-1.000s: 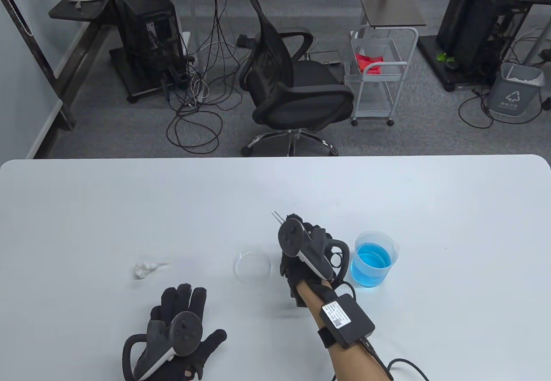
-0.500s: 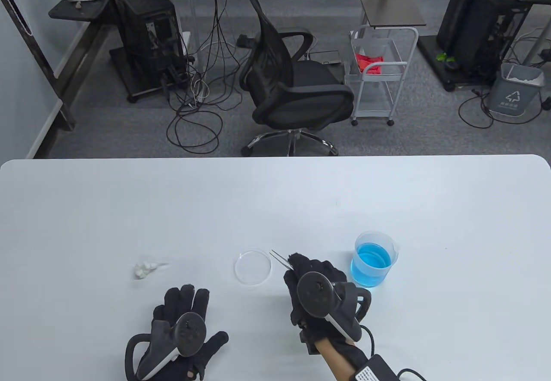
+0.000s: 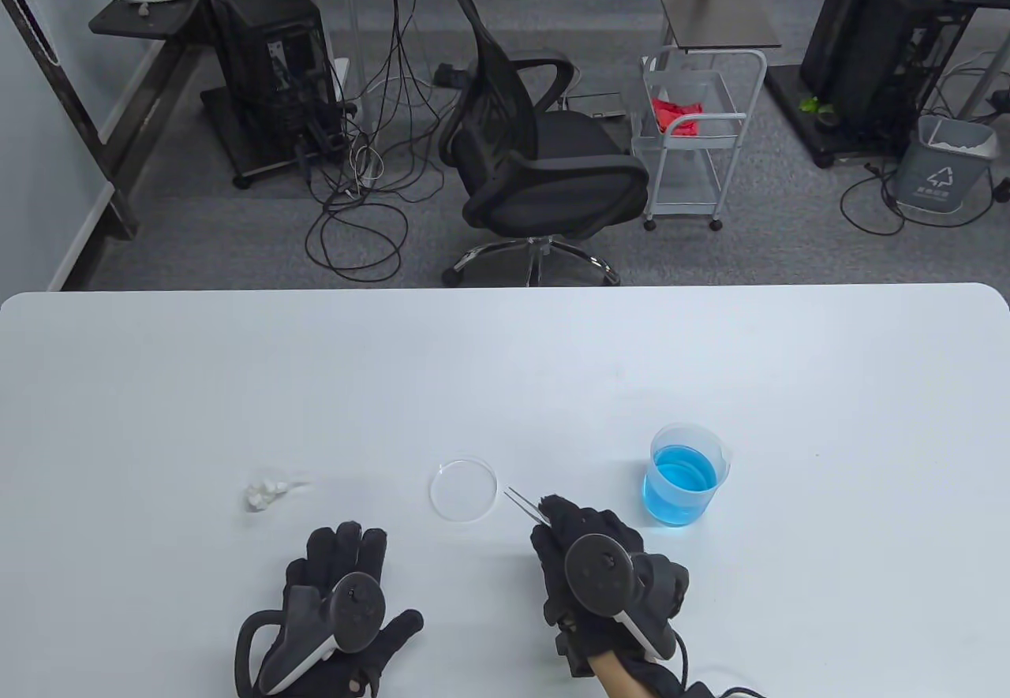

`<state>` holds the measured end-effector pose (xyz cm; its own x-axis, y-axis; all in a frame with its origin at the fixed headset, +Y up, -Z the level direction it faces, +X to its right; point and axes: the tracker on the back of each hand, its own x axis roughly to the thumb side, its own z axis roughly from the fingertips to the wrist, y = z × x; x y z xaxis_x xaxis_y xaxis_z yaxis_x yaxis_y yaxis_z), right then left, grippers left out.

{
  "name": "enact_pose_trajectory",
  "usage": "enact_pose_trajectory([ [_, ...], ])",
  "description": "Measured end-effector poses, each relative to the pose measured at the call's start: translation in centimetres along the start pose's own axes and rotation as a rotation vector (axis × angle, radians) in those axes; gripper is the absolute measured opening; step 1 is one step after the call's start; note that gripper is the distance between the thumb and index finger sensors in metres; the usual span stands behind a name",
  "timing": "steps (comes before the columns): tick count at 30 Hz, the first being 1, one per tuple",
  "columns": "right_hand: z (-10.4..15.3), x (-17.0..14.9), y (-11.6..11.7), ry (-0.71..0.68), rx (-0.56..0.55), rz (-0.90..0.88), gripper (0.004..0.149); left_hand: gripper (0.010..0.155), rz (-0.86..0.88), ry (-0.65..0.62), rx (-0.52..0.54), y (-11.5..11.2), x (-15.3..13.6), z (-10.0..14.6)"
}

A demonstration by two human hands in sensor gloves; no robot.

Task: Dip tweezers-held cotton tuft into dye solution and dot onto culture dish

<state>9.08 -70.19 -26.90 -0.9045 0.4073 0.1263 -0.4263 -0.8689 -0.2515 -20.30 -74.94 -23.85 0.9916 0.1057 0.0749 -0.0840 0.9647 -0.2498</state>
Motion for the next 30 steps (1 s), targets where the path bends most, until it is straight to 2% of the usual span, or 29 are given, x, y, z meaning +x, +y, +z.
enact_pose_trajectory([
  [7, 0.6, -0.6, 0.0, 0.010, 0.000, -0.031, 0.043, 0.100, -0.010, 0.011, 0.005, 0.1, 0.0, 0.4],
  [10, 0.6, -0.6, 0.0, 0.010, -0.006, -0.027, 0.043, 0.099, 0.004, 0.029, 0.025, 0.9, -0.5, 0.1],
  [13, 0.6, -0.5, 0.1, 0.002, -0.002, -0.021, 0.043, 0.097, 0.044, 0.053, 0.078, 2.8, -1.7, -0.5],
  [15, 0.7, -0.5, 0.1, 0.001, -0.005, -0.014, 0.043, 0.098, 0.059, 0.079, 0.112, 4.3, -2.8, -1.3],
  [19, 0.8, -0.7, 0.1, 0.010, 0.000, -0.018, 0.044, 0.097, 0.014, 0.155, 0.102, 7.7, -5.6, -3.5],
  [23, 0.8, -0.5, 0.2, 0.006, 0.004, -0.025, 0.043, 0.089, -0.003, 0.232, 0.065, 9.9, -7.6, -6.1],
  [26, 0.9, -0.2, 0.2, -0.003, 0.004, -0.020, 0.044, 0.087, -0.009, 0.295, -0.009, 10.0, -9.1, -8.1],
  [30, 0.9, -0.3, 0.0, 0.000, -0.005, -0.024, 0.044, 0.088, -0.067, 0.333, -0.113, 8.7, -10.8, -10.7],
])
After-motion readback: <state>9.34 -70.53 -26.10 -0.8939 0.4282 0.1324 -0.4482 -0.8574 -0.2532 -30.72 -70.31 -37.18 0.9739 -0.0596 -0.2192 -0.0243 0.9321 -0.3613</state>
